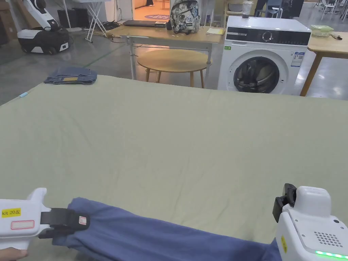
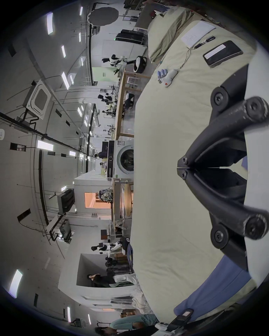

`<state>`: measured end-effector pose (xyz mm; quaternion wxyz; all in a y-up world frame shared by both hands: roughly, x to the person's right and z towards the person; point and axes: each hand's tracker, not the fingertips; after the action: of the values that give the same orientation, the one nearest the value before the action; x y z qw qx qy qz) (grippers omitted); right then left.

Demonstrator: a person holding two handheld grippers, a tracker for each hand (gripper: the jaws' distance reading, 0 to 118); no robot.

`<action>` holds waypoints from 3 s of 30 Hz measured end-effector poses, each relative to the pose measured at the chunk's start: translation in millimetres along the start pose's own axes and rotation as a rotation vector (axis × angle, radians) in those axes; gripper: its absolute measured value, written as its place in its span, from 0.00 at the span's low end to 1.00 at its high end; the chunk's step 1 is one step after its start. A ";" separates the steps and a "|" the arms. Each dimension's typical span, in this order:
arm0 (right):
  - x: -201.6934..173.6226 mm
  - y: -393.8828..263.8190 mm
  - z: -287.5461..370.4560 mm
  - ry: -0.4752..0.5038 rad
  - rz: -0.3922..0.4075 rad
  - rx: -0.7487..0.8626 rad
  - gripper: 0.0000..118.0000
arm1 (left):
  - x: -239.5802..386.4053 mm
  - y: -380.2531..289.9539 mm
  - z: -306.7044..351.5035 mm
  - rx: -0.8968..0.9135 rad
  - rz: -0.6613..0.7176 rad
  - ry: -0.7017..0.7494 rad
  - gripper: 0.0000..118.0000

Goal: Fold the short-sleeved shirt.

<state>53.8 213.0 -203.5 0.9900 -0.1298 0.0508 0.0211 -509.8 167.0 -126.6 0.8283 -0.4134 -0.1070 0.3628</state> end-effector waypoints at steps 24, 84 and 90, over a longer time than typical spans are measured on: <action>5.8 -8.6 -3.2 0.025 -0.029 -0.033 0.00 | 143.6 -31.7 -52.8 -0.098 -0.135 -0.118 0.03; 44.2 -29.9 9.9 -0.031 -0.062 -0.107 0.00 | 160.2 -115.3 -236.6 -0.354 -0.109 -0.092 0.02; 44.7 -30.3 9.5 -0.030 -0.066 -0.111 0.00 | 162.3 -121.9 -240.3 -0.333 -0.115 -0.063 0.02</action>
<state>100.8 187.6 -191.4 0.9821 -0.1855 0.0302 -0.0070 -216.8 84.9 -206.2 0.7640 -0.5264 -0.2150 0.3047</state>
